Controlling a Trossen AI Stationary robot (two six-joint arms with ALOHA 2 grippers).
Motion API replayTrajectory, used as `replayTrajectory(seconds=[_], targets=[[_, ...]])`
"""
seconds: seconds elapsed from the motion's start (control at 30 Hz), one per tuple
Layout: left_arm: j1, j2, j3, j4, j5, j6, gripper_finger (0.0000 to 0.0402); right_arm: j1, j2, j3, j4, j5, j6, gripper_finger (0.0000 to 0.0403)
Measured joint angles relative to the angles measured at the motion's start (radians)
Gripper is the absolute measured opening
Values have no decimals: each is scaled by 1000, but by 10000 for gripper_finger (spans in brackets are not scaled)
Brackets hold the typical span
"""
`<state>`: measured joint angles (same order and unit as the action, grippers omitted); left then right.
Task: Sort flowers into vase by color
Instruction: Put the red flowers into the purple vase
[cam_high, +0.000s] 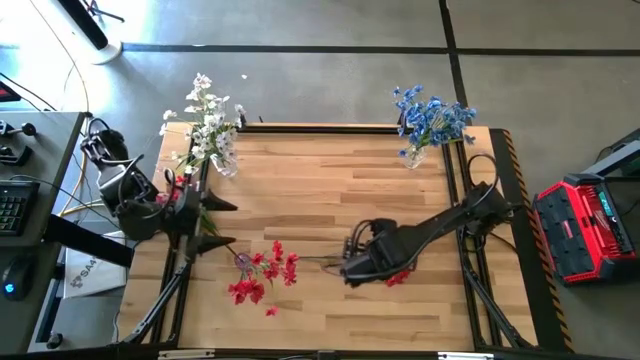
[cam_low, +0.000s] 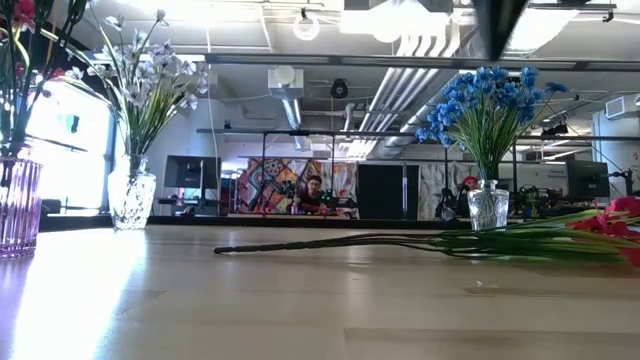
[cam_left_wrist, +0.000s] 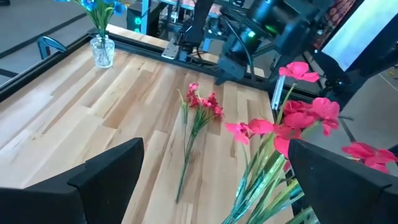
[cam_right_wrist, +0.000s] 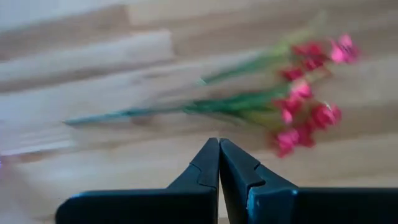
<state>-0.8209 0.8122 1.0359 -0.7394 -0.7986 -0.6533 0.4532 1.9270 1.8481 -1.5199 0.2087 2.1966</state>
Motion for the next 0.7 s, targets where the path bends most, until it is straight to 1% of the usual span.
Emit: replayTrajectory(seconds=[0.07, 0.17, 0.3, 0.37, 0.47, 0.53, 0.6, 0.7], targets=[[9, 4, 0, 0, 5, 0, 385, 12, 10, 0, -14, -21, -41, 1], [20, 8, 0, -1, 9, 1, 385, 21, 12, 0, -4, -23, -178, 0], [38, 8, 0, -2, 10, -7, 385, 21, 12, 0, 42, -23, -234, 0], [48, 8, 0, -8, 10, -36, 385, 25, 12, 0, 41, -16, -201, 0], [61, 17, 0, -34, 9, -78, 385, 41, 27, 0, -16, 53, -46, 2], [72, 30, 0, -51, 11, -107, 385, 46, 41, 0, -55, 17, 19, 9], [87, 43, 0, -56, 21, -121, 385, 48, 51, 0, -52, -27, 30, 27], [113, 69, 0, -62, 63, -76, 385, 54, 71, 0, -19, -57, 67, 73]])
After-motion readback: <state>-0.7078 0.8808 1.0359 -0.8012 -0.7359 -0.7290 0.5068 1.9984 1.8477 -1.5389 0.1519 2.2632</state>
